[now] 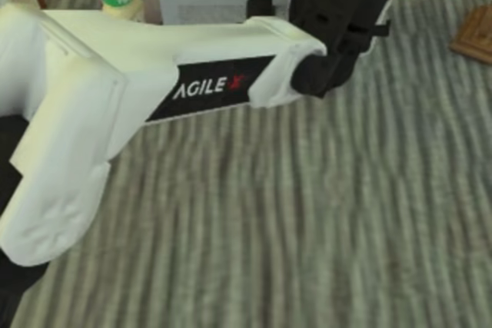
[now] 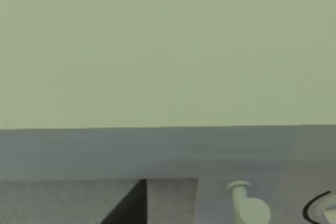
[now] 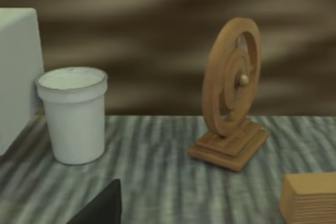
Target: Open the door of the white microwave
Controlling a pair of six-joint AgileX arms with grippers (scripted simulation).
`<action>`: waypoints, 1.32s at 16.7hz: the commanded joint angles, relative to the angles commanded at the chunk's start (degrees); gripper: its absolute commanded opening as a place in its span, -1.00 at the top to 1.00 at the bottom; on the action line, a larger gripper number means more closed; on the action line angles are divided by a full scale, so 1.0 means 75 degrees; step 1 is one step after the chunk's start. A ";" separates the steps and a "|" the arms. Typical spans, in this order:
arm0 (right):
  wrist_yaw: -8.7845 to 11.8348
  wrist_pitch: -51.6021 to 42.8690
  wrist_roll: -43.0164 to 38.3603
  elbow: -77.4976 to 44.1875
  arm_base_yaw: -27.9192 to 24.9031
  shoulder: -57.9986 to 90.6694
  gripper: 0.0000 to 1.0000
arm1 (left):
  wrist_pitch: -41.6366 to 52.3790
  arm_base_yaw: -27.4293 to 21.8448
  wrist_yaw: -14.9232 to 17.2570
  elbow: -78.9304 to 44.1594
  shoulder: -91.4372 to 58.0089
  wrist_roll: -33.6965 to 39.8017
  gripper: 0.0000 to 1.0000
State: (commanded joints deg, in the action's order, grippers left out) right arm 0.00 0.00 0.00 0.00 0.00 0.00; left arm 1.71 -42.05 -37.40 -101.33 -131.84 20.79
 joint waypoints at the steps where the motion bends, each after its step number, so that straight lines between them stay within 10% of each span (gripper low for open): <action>1: 0.0000 0.0000 0.0000 0.0000 0.0000 0.0000 -1.00 | 0.0000 0.0000 0.0000 0.0000 0.0000 0.0000 -0.10; 8: 0.0000 0.0000 0.0000 0.0000 0.0000 0.0000 -1.00 | 0.0000 0.0000 0.0000 0.0000 0.0000 0.0000 0.96; 22: 0.0000 0.0000 0.0000 0.0000 0.0000 0.0000 -1.00 | 0.0814 -0.0438 0.0220 -0.0533 -0.0229 0.0211 1.00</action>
State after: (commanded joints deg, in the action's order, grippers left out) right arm 0.00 0.00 0.00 0.00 0.00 0.00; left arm 7.82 -45.34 -35.76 -105.33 -133.56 22.38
